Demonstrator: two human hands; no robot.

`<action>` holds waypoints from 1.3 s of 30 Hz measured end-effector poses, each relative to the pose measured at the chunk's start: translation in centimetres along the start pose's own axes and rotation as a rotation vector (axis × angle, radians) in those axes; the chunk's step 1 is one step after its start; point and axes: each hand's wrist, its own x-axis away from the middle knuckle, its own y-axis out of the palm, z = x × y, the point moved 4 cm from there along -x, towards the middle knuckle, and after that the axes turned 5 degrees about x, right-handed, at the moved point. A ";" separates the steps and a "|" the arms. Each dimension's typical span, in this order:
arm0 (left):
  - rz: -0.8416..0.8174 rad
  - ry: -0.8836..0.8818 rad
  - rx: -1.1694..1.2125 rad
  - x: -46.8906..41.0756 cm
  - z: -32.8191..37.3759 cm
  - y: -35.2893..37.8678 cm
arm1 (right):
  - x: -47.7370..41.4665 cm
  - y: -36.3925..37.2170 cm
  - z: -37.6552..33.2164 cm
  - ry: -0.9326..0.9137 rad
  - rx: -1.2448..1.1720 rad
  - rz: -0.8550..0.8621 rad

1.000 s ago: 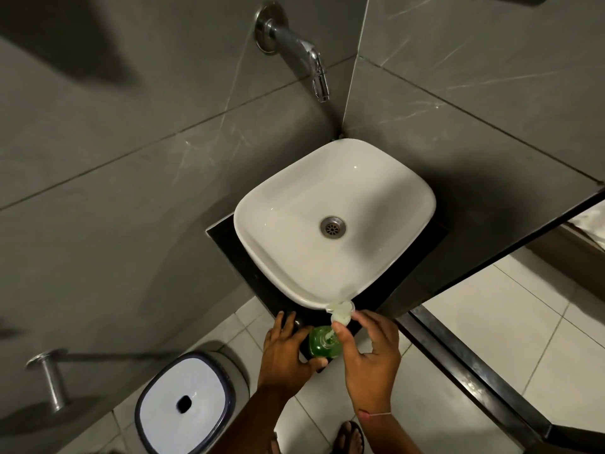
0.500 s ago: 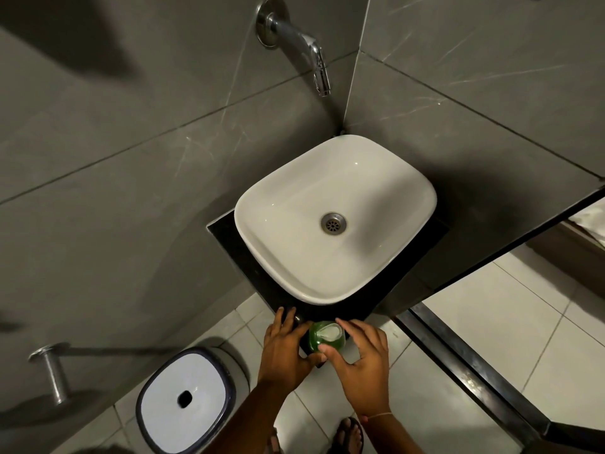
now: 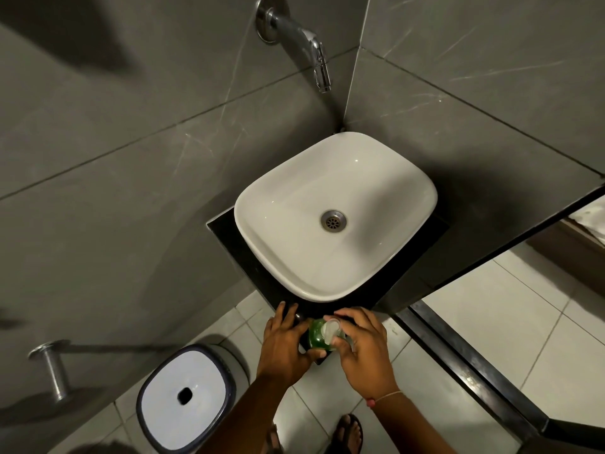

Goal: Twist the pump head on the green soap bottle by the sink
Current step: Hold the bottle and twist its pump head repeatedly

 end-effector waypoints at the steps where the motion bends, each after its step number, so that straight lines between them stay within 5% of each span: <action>1: -0.004 0.006 -0.019 0.0 0.0 0.0 | 0.0 0.0 0.0 0.001 -0.004 -0.006; 15: 0.009 0.046 -0.097 -0.1 0.2 0.1 | 0.5 0.6 -0.9 0.154 0.165 0.238; 27: 0.003 0.042 -0.091 0.0 0.1 0.1 | -0.1 1.1 0.2 0.045 -0.071 -0.056; 36: -0.011 0.041 -0.108 -0.1 0.1 0.0 | 0.8 1.4 -0.4 0.167 -0.147 0.191; 39: -0.021 0.046 -0.115 -0.2 0.0 0.2 | 0.5 1.8 0.0 0.175 -0.206 0.154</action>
